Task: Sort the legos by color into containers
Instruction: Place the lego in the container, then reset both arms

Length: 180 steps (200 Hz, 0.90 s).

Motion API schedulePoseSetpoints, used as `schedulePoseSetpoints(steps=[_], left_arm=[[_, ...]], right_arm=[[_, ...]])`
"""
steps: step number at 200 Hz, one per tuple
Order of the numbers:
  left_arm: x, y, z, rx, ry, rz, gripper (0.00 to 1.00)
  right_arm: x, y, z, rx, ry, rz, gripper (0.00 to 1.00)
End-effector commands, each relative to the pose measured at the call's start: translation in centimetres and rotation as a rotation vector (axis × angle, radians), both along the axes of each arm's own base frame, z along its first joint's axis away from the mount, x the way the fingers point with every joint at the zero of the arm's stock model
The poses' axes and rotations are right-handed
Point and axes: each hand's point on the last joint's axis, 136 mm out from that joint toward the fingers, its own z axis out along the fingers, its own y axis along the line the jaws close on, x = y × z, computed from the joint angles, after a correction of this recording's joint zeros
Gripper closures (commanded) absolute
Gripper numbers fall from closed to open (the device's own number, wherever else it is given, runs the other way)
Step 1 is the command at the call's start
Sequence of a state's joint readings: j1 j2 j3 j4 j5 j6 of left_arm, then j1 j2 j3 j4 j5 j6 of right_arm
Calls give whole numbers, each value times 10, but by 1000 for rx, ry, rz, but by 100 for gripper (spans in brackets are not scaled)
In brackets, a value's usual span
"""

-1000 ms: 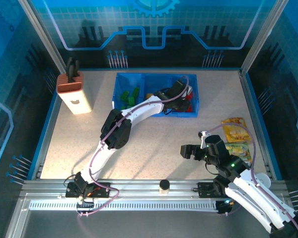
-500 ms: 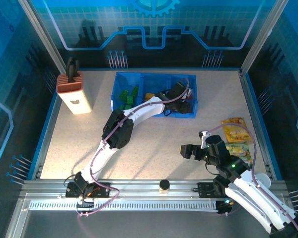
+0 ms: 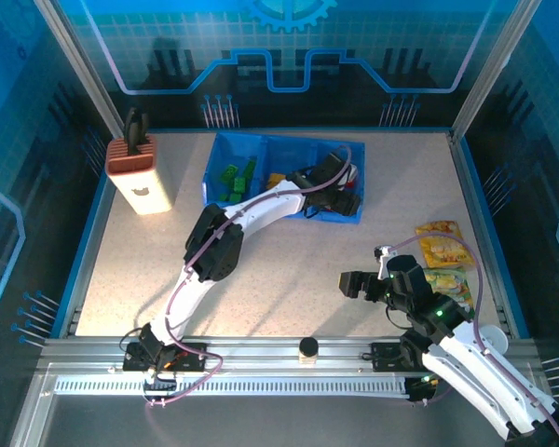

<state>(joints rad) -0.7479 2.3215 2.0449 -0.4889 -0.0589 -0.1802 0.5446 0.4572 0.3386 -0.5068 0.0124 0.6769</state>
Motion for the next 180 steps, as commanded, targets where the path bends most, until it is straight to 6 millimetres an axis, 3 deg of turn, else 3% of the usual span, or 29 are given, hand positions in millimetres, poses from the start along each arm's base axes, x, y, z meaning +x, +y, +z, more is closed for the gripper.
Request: schedulePoseSetpoints(steps=[1,69,145,180], left_arm=[[0,11,72,-69,-119,9,22],[-31,49,129,-108,-232,27,19],[-72,123,151,-47,-365,118,18],[-91,159,153,-8,-419,173,16]], right_arm=[[5,-4,15,-20,-47,-17,0],[23,-9,48,-62,-209,-35,0],[38,-21,78,-166,-332,-55,0],[42,-26,82,-190,-365,-75,0]])
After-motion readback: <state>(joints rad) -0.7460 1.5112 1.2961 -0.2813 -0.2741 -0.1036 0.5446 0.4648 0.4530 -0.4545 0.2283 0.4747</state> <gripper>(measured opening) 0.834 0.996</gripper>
